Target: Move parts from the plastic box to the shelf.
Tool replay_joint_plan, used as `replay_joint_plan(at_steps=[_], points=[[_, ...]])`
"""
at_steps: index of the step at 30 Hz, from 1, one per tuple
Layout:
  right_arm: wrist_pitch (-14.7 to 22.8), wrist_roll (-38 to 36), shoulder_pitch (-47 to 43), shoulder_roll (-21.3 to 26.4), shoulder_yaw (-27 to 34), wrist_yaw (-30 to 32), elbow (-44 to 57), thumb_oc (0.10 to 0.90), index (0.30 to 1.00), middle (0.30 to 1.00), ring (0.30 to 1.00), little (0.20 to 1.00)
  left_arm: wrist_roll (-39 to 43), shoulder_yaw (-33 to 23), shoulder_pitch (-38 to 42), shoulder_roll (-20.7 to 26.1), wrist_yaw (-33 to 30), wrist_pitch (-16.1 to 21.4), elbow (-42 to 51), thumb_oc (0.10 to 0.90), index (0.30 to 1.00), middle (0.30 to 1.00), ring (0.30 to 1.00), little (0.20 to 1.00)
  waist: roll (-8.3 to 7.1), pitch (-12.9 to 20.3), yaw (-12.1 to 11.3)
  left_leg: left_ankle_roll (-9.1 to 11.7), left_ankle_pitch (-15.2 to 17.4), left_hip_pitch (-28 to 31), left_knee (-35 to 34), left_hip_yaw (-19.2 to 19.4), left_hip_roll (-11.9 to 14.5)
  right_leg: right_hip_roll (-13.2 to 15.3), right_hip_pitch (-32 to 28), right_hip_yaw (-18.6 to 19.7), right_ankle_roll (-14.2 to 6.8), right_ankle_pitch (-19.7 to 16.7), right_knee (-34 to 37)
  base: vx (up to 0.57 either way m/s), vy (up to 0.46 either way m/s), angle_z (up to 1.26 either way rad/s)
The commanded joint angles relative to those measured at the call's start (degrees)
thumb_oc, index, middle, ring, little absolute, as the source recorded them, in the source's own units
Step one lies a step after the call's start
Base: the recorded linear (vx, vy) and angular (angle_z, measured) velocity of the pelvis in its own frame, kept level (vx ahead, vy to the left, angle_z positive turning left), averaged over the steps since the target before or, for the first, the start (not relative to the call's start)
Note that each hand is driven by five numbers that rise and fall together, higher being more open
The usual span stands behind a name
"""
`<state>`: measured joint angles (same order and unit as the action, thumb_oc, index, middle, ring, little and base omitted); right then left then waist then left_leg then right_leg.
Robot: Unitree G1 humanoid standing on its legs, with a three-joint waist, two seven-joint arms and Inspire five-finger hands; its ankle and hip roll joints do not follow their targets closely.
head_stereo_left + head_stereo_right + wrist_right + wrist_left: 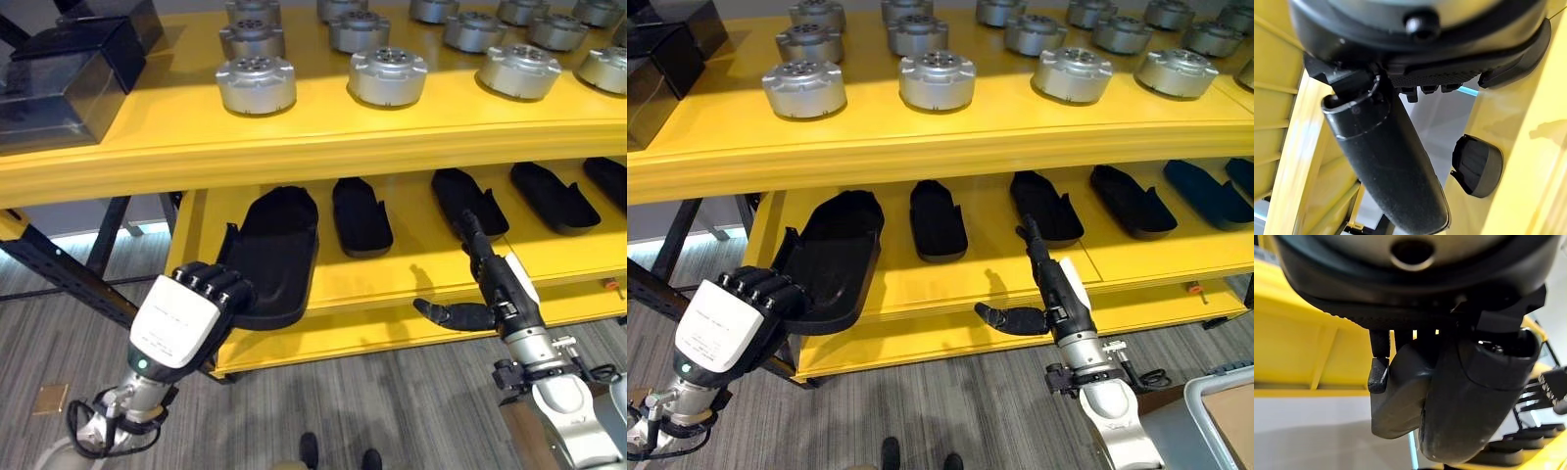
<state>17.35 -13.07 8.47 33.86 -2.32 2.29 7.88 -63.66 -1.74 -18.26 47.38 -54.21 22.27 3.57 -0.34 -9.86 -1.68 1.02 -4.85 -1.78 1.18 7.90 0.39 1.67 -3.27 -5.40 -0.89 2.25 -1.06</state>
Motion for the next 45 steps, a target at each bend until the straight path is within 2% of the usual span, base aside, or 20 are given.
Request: replay_joint_plan(at_steps=[1,2,3,4,7,8,10,11,14,16,18,19,21,29,34,38,41,45], points=[[7.96,2.09,-7.27,1.27,3.20,8.76,1.51,0.900,1.000,1.000,1.000,1.000,5.57,-2.22,10.11,1.05,-6.01,-5.45,1.97,0.400,0.300,0.300,0.300,0.300,-2.72,2.01,1.64,1.52,12.25,-5.01,22.92,5.87,1.97,3.43,-2.21,-3.75,-2.75,-1.26,2.87,-0.01,0.043,0.12],[8.49,3.26,-7.48,0.82,3.34,10.86,1.33,0.900,1.000,1.000,1.000,1.000,5.98,-1.72,10.91,0.91,-4.73,-6.59,1.81,0.400,0.300,0.300,0.300,0.300,-2.32,1.92,2.06,1.87,11.91,-4.91,21.86,5.88,3.37,3.33,-1.97,-3.78,-2.75,-1.12,2.55,0.01,0.048,0.19],[8.51,3.41,-7.49,0.82,3.33,11.02,1.32,0.900,1.000,1.000,1.000,1.000,6.04,-1.64,11.02,0.92,-4.63,-6.66,1.83,0.400,0.300,0.300,0.300,0.300,-2.31,1.88,2.01,1.90,11.84,-4.80,21.68,5.90,3.35,3.33,-1.96,-3.77,-2.73,-1.11,2.49,0.09,0.179,0.21],[9.19,4.26,-7.36,-0.41,4.13,12.22,1.68,0.900,1.000,1.000,1.000,1.000,8.10,-1.07,11.41,0.54,-1.36,-7.69,1.24,0.400,0.300,0.300,0.300,0.300,-1.58,2.51,2.65,1.93,10.82,-1.71,13.25,4.75,4.76,3.35,-1.59,-2.89,-3.33,-1.17,2.60,0.15,0.233,0.21],[8.36,4.20,-6.57,-0.08,5.96,13.16,2.05,0.900,1.000,1.000,1.000,1.000,8.43,-0.97,10.47,0.28,0.69,-8.22,-0.31,0.400,0.300,0.300,0.300,0.300,-0.75,3.00,2.42,3.54,4.85,0.52,1.16,-1.07,6.66,3.04,-2.34,0.12,-3.74,-0.98,3.82,0.14,0.239,-0.08],[8.63,3.45,-6.70,0.38,6.58,13.34,1.48,0.900,1.000,1.000,1.000,1.000,8.70,-0.87,10.40,0.26,1.15,-8.42,-0.76,0.400,0.300,0.300,0.300,0.300,-0.58,2.90,2.20,4.11,3.04,0.60,-1.16,-2.57,7.27,3.04,-2.80,0.89,-3.71,-0.88,4.10,0.08,0.188,-0.31],[8.80,2.92,-6.92,0.70,6.91,13.13,1.16,0.900,1.000,1.000,1.000,1.000,8.85,-0.66,10.46,0.40,1.03,-8.61,-1.12,0.400,0.300,0.300,0.300,0.300,-0.48,2.88,2.16,4.00,2.65,1.25,-2.34,-2.44,7.24,3.09,-2.99,0.67,-3.74,-0.84,4.20,0.03,0.147,-0.50],[10.04,3.61,-7.27,1.24,7.83,15.86,0.46,0.900,1.000,1.000,1.000,1.000,8.41,0.31,10.68,0.56,0.84,-9.74,-3.00,0.400,0.300,0.300,0.300,0.300,-0.25,3.07,2.26,3.89,2.21,2.43,-4.30,-2.13,7.51,3.63,-2.85,-0.73,-3.95,-0.64,3.87,0.02,0.248,-0.55],[10.94,2.51,-5.92,0.38,9.33,15.49,1.42,0.900,1.000,1.000,1.000,1.000,8.63,1.86,11.93,-0.38,1.13,-10.93,-7.74,0.400,0.300,0.300,0.300,0.300,-0.10,3.73,3.00,3.53,3.16,4.94,-5.78,-1.07,7.05,4.70,-2.68,-1.78,-4.81,-0.48,3.11,0.04,0.272,-0.42],[9.71,3.21,-5.41,-0.38,9.56,11.73,2.53,0.900,1.000,1.000,1.000,1.000,8.53,3.49,12.29,-1.37,4.40,-12.46,-11.47,0.400,0.300,0.300,0.300,0.300,-0.48,4.41,3.26,2.88,4.48,6.35,-6.09,-0.24,6.31,5.68,-2.84,-1.98,-5.72,-0.71,3.15,0.08,0.177,-0.19],[9.83,4.33,-5.21,-0.12,9.66,13.12,3.41,0.900,1.000,1.000,1.000,1.000,9.88,5.15,12.85,-2.85,5.51,-14.46,-14.61,0.400,0.300,0.300,0.300,0.300,-0.90,4.67,3.44,2.43,5.18,7.11,-6.18,0.63,6.14,6.20,-3.21,-1.91,-6.23,-0.93,3.48,0.07,0.094,-0.02],[9.57,4.12,-5.39,-0.97,10.04,15.01,4.18,0.900,1.000,1.000,1.000,1.000,11.15,8.33,14.05,-5.87,5.57,-17.42,-21.19,0.400,0.300,0.300,0.300,0.300,-1.45,4.98,4.18,2.10,5.74,7.65,-6.18,1.89,6.28,6.51,-3.16,-1.36,-6.67,-1.16,3.66,0.08,0.094,-0.08],[9.15,3.96,-5.56,-1.45,9.43,15.52,3.71,0.900,1.000,1.000,1.000,1.000,12.16,11.49,17.60,-8.94,5.13,-20.44,-28.00,0.400,0.300,0.300,0.300,0.300,-1.79,5.12,5.06,1.93,5.98,7.97,-6.18,3.08,6.47,6.58,-3.03,-0.74,-6.92,-1.35,3.78,0.04,0.055,-0.18],[8.06,5.32,-6.33,-1.79,6.46,14.63,2.53,0.900,1.000,1.000,1.000,1.000,12.56,17.01,26.13,-14.78,6.09,-25.21,-42.42,0.400,0.300,0.300,0.300,0.300,-2.29,5.13,7.41,1.90,6.00,8.48,-6.18,4.91,7.07,6.57,-2.40,0.65,-7.33,-1.69,3.65,0.04,0.011,-0.16],[8.64,4.88,-8.01,-0.77,4.16,13.33,1.03,0.900,1.000,1.000,1.000,1.000,12.27,21.65,35.00,-14.51,6.49,-29.63,-48.49,0.400,0.300,0.300,0.300,0.300,-2.00,3.92,9.38,1.97,5.45,7.25,-6.18,6.19,7.40,6.46,0.05,2.17,-7.77,-2.02,2.84,0.00,0.026,-0.22],[9.32,5.33,-9.46,-0.26,3.25,12.98,-0.07,0.900,1.000,1.000,1.000,1.000,12.30,23.33,38.15,-14.07,6.25,-29.81,-51.03,0.400,0.300,0.300,0.300,0.300,-1.68,3.01,9.93,1.94,5.18,6.24,-5.89,6.51,7.47,6.24,1.51,2.78,-7.72,-1.89,2.02,-0.05,0.042,-0.06],[10.63,5.19,-13.06,0.98,1.42,13.17,-1.98,0.900,1.000,1.000,1.000,1.000,13.79,26.27,42.78,-13.08,6.56,-30.41,-56.10,0.400,0.300,0.300,0.300,0.300,-1.30,0.79,10.54,1.93,4.88,4.39,-5.26,7.04,7.45,5.95,3.79,3.32,-7.47,-1.74,0.81,-0.12,0.067,-0.19],[10.80,5.13,-14.44,1.90,0.54,12.84,-2.47,0.900,1.000,1.000,1.000,1.000,13.73,27.87,43.68,-12.57,6.97,-31.14,-59.00,0.400,0.300,0.300,0.300,0.300,-1.19,-0.42,10.95,1.82,4.87,3.80,-4.78,7.26,7.35,5.98,4.36,3.69,-7.42,-1.77,0.58,-0.03,0.045,-0.08]])
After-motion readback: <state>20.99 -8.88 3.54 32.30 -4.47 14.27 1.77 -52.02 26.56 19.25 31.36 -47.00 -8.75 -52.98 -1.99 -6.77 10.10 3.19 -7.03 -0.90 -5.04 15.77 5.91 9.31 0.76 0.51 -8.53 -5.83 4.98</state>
